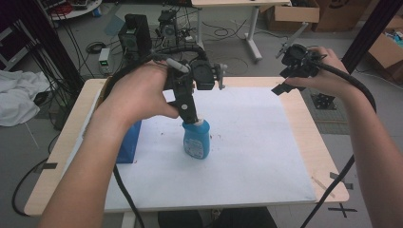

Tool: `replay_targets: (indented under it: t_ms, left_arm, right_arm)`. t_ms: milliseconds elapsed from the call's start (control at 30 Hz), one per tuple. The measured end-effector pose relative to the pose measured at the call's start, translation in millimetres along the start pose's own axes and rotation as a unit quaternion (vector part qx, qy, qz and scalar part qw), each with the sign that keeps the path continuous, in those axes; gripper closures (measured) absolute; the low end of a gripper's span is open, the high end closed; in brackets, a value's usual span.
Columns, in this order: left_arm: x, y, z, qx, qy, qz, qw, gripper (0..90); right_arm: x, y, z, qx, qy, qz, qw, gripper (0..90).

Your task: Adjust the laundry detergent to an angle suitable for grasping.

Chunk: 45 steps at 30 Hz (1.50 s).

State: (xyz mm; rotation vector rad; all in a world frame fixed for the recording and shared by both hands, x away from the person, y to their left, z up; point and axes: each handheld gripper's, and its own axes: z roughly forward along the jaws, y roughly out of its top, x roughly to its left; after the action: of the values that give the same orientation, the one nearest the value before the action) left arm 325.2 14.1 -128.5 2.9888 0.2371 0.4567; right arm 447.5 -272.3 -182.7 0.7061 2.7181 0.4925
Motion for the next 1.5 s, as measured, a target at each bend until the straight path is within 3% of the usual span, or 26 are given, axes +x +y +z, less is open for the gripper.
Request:
replay_targets:
  t_ms: [467, 667, 1100, 1333, 1500]
  left_arm:
    - [-3.0, -0.5, -1.1, -0.003, -0.003, 0.002, 1.0, 11.4]
    - [-2.9, -1.9, -0.4, -0.002, -0.006, -0.001, 1.0, 11.3]
    - [-3.6, -6.2, -3.5, -0.003, -0.008, -0.006, 0.9999, 11.4]
    - [-5.4, -7.9, -3.6, -0.004, -0.008, -0.009, 0.9999, 11.2]
    - [-6.9, -8.3, -4.4, -0.005, -0.009, -0.007, 0.9999, 10.6]
  right_arm:
    - [3.3, -13.0, -1.7, -0.028, 0.015, 0.007, 0.9995, 26.1]
    - [8.4, -15.5, -7.0, -0.053, 0.022, 0.012, 0.9983, 25.0]
    - [27.9, -13.1, -3.0, -0.095, 0.044, 0.001, 0.9945, 22.4]
    - [45.3, -4.9, 4.8, -0.109, 0.057, -0.011, 0.9924, 21.2]
    - [55.0, 0.6, 10.2, -0.124, 0.06, -0.008, 0.9904, 21.9]
